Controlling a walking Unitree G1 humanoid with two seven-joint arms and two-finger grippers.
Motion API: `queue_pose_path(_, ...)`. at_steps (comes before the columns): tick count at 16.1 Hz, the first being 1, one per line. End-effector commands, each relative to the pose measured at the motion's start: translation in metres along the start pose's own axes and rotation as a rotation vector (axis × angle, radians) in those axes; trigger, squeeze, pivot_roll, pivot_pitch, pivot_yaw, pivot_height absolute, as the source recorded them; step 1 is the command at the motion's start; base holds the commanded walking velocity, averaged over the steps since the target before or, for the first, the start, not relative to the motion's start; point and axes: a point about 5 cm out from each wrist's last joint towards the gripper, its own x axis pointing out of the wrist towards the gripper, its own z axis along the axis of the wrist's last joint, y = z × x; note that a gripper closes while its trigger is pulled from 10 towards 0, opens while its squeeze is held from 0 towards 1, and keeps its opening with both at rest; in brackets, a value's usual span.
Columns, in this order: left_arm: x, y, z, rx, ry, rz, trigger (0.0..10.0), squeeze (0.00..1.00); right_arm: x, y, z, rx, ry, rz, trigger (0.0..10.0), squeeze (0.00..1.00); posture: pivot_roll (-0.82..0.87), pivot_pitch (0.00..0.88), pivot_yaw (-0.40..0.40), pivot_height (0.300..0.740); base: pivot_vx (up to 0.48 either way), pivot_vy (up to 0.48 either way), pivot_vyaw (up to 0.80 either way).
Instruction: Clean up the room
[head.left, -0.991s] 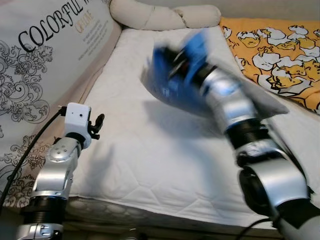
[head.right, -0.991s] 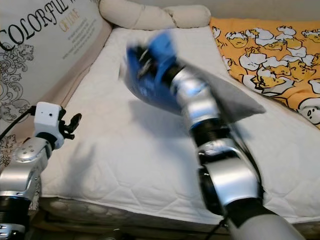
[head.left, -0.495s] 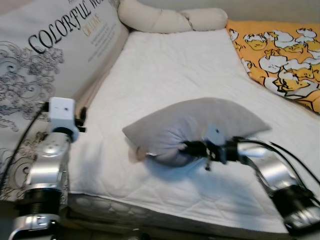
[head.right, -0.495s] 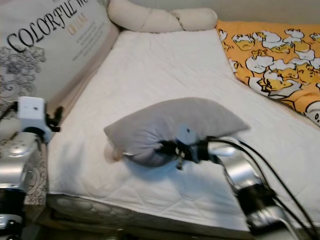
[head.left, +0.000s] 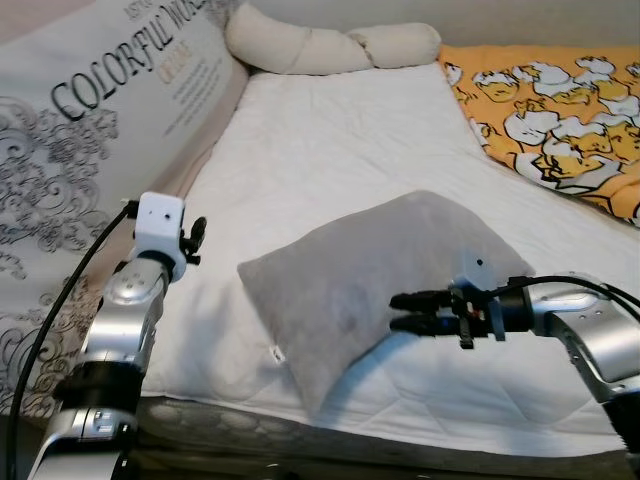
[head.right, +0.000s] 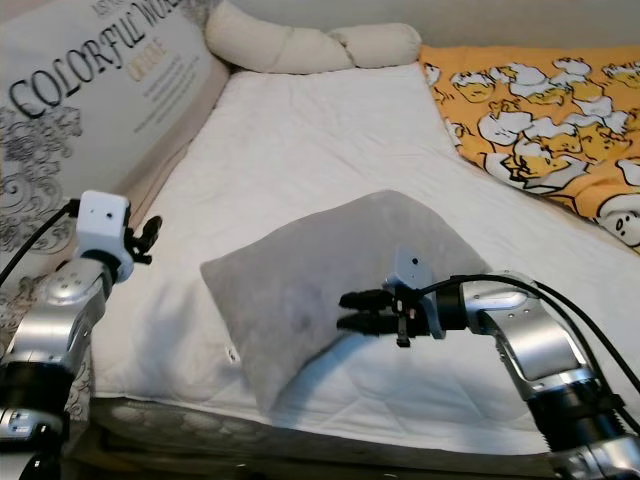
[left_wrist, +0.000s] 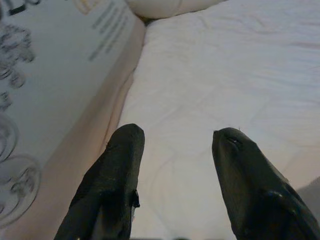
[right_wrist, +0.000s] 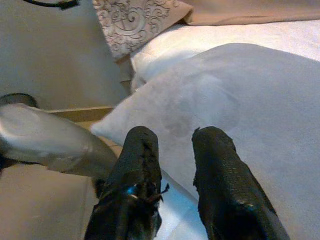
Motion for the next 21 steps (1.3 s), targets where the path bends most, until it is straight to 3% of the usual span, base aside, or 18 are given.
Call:
queue_pose_path(1, 0.004, 0.004, 0.002, 0.039, 0.004, -0.010, 10.0, 0.00, -0.004, 0.003, 0.006, -0.010, -0.004, 0.012, 10.0, 1.00, -0.08, 0.000, 0.135, 0.740, 0.000, 0.000, 0.00)
queue_pose_path(2, 0.013, -0.003, 0.006, 0.060, 0.002, -0.049, 10.0, 0.00, -0.008, -0.005, 0.007, -0.068, -0.013, -0.078, 10.0, 1.00, -0.08, 0.000, 0.134, 0.740, 0.000, 0.000, 0.00)
queue_pose_path(5, 0.032, -0.032, 0.017, 0.168, -0.010, -0.160, 10.0, 0.00, -0.013, -0.005, -0.012, 0.021, 0.086, -0.118, 10.0, 1.00, -0.08, 0.000, 0.123, 0.740, 0.000, 0.000, 0.00)
queue_pose_path(6, 0.038, -0.042, 0.022, 0.175, -0.016, -0.184, 10.0, 0.00, -0.014, -0.001, -0.020, 0.033, 0.142, -0.120, 10.0, 1.00, -0.09, 0.000, 0.119, 0.740, 0.000, 0.000, 0.00)
queue_pose_path(7, 0.046, -0.060, 0.029, 0.191, -0.004, -0.195, 10.0, 0.00, -0.016, 0.002, -0.041, 0.045, 0.276, -0.139, 10.0, 1.00, -0.09, 0.000, 0.110, 0.740, 0.000, 0.000, 0.00)
queue_pose_path(8, 0.048, -0.065, 0.030, 0.196, 0.001, -0.197, 10.0, 0.00, -0.017, 0.002, -0.046, 0.044, 0.314, -0.146, 10.0, 1.00, -0.09, 0.000, 0.110, 0.740, 0.000, 0.000, 0.00)
queue_pose_path(9, 0.050, -0.082, 0.028, 0.243, 0.024, -0.224, 10.0, 0.00, -0.019, 0.000, -0.060, 0.040, 0.406, -0.167, 10.0, 1.00, -0.09, 0.000, 0.111, 0.740, 0.000, 0.000, 0.00)
queue_pose_path(12, 0.044, -0.111, 0.006, 0.289, 0.098, -0.294, 10.0, 0.00, -0.018, -0.006, -0.080, 0.035, 0.548, -0.259, 10.0, 1.00, -0.12, 0.000, 0.132, 0.740, 0.000, 0.000, 0.00)
queue_pose_path(13, 0.038, -0.123, -0.008, 0.305, 0.141, -0.341, 10.0, 0.00, -0.015, -0.016, -0.087, 0.025, 0.580, -0.386, 10.0, 1.00, -0.13, 0.000, 0.140, 0.740, 0.000, 0.000, 0.00)
queue_pose_path(14, 0.032, -0.132, -0.020, 0.333, 0.180, -0.388, 10.0, 0.00, -0.010, -0.028, -0.090, 0.015, 0.557, -0.552, 10.0, 1.00, -0.14, 0.000, 0.144, 0.740, 0.000, 0.000, 0.00)
queue_pose_path(15, 0.031, -0.135, -0.024, 0.339, 0.196, -0.409, 10.0, 0.00, -0.008, -0.032, -0.090, 0.032, 0.533, -0.606, 10.0, 1.00, -0.14, 0.000, 0.148, 0.740, 0.000, 0.000, 0.00)
queue_pose_path(17, 0.022, -0.146, -0.037, 0.315, 0.264, -0.560, 10.0, 0.00, 0.001, -0.052, -0.080, 0.116, 0.300, -0.876, 10.0, 1.00, -0.14, 0.000, 0.154, 0.740, 0.000, 0.000, 0.00)
queue_pose_path(18, 0.019, -0.150, -0.041, 0.284, 0.291, -0.619, 10.0, 0.00, 0.004, -0.055, -0.076, 0.179, 0.198, -0.935, 10.0, 1.00, -0.14, 0.000, 0.154, 0.740, 0.000, 0.000, 0.00)
queue_pose_path(19, 0.013, -0.156, -0.045, 0.207, 0.334, -0.753, 10.0, 0.00, 0.009, -0.059, -0.069, 0.280, 0.049, -0.970, 10.0, 1.00, -0.14, 0.000, 0.153, 0.740, 0.000, 0.000, 0.00)
queue_pose_path(20, 0.010, -0.157, -0.046, 0.185, 0.344, -0.803, 10.0, 0.00, 0.011, -0.061, -0.066, 0.293, 0.009, -0.985, 10.0, 1.00, -0.14, 0.000, 0.153, 0.740, 0.000, 0.000, 0.00)
queue_pose_path(21, 0.003, -0.160, -0.047, 0.160, 0.356, -0.977, 10.0, 0.00, 0.014, -0.070, -0.056, 0.354, -0.102, -1.048, 10.0, 1.00, -0.13, 0.000, 0.152, 0.740, 0.000, 0.000, 0.00)
